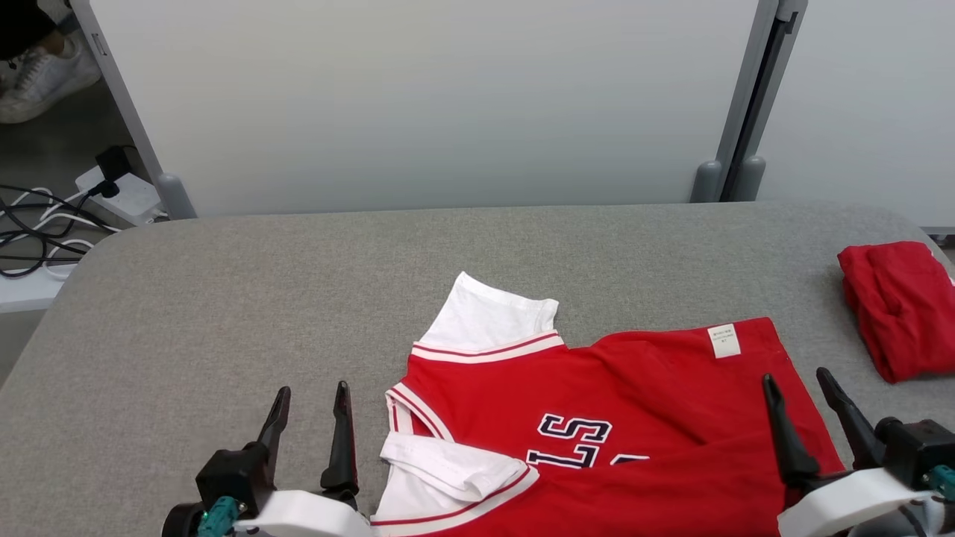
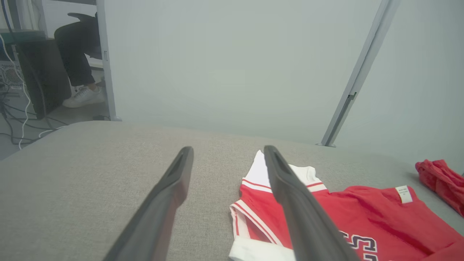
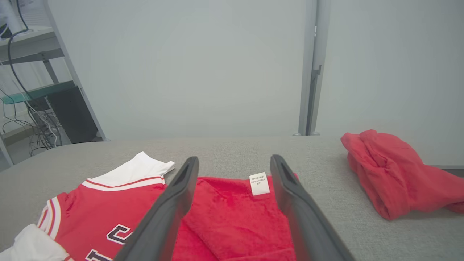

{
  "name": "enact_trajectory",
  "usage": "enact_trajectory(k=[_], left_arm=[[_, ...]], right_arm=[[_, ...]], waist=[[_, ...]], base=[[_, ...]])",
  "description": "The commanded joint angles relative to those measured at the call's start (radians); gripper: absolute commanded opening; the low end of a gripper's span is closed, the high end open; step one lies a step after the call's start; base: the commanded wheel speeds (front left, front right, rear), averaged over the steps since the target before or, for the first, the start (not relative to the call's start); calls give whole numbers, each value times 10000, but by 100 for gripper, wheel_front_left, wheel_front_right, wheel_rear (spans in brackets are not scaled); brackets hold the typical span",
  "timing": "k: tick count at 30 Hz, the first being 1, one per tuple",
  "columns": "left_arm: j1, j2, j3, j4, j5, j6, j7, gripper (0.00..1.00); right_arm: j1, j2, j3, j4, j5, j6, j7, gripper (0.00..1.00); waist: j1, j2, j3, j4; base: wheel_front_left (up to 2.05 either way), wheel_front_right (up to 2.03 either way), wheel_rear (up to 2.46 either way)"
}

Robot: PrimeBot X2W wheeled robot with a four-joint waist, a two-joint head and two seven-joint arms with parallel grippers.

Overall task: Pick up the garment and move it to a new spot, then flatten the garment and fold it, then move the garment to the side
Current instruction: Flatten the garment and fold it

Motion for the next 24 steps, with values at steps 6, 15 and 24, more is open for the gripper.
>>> enact_trajectory(k=[6,15,24], left_arm=[[127,-515,750,-3,941,-392,-130,100],[1078,-1075,1558,-368,2006,-908,-131,100],[1377,-1435,1998,-240,2431,-1474,-131,100]], right_arm=[[743,264,-68,-1152,-608,-2,-134,100],[1679,494,-432,-2116,-855,-2,-134,100],[1896,627,-460,-2168,-819,-2,-135,100]], waist=[[0,-1,-291,-70],[0,-1,-574,-134],[0,-1,-689,-115]], base=[[0,0,0],[0,0,0],[0,0,0]])
